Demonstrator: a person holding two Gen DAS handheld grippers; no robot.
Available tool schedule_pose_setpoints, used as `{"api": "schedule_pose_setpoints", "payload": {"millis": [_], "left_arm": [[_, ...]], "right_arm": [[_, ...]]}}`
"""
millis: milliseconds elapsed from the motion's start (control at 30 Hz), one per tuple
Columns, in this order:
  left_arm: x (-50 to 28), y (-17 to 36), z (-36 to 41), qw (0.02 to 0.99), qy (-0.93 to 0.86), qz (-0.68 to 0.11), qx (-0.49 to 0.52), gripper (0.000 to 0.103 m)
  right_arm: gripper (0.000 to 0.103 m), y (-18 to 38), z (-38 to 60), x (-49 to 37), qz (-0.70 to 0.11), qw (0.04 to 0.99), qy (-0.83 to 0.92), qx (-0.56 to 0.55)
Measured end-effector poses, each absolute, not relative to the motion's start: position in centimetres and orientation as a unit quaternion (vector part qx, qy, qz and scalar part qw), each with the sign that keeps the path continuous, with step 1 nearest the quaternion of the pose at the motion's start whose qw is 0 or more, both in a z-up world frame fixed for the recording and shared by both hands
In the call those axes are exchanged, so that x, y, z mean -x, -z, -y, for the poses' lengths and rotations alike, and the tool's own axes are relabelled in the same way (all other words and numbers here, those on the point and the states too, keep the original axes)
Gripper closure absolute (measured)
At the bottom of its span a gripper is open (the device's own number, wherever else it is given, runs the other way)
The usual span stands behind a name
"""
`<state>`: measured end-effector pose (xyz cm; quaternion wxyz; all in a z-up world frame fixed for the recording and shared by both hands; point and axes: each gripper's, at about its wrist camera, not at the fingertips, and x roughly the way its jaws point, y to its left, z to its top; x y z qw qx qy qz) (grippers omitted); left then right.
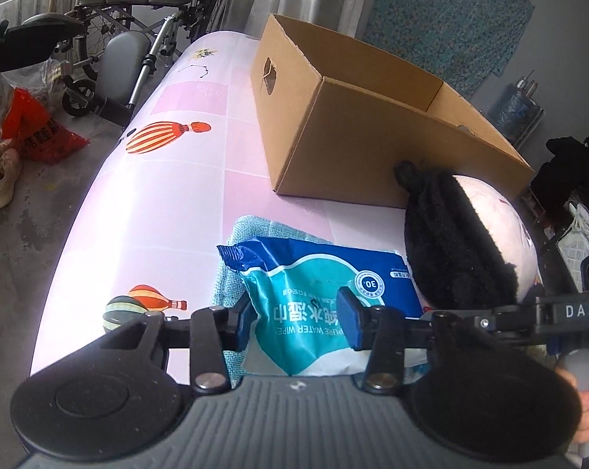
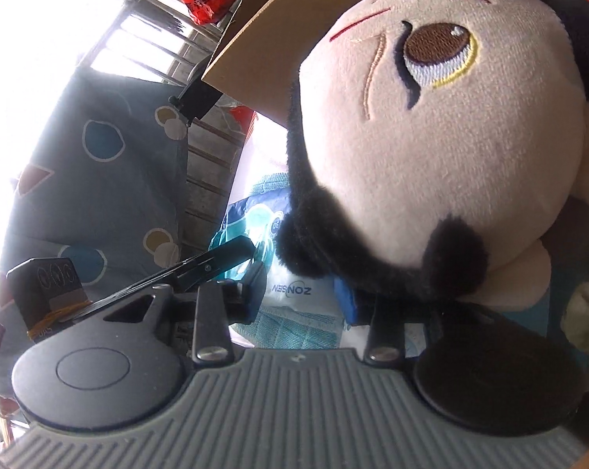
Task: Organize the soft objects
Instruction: 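Grasp the blue wet-wipes pack with the right gripper and lift it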
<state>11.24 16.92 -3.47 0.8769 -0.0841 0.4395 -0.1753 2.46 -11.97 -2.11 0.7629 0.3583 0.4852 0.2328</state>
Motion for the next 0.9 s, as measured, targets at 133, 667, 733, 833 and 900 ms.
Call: {"api": "schedule_pose_setpoints", "payload": {"millis": [133,667,733,833,900], "left_arm": [[-11.5,4.3,-17.9,0.86,0.186,-0.454,0.141,0.062],[-8.1,2.8,-18.4,0.867,0.176,-0.444,0.143,0.072],[-7.4,2.1,-18.8,0.87,0.171,-0.44,0.144,0.072],[-6.7,0.6,-19.3,0.878,0.167,-0.426,0.143,0.072],[-6.3,-0.7,-19.4,0.884,0.166,-0.414,0.142,0.072]], "right_arm": [[0.066,2.5,11.6,-2.4,-0.478,0.771,-0.228,-0.353],[0.084,0.2,9.1,-2.1,-0.479,0.78,-0.287,-0.282],[0.084,-0.5,8.9,-1.9,-0.474,0.78,-0.298,-0.279],[0.084,-2.3,8.5,-1.5,-0.454,0.791,-0.317,-0.261],[0.084,-3.4,8.6,-1.3,-0.44,0.796,-0.327,-0.256]]}}
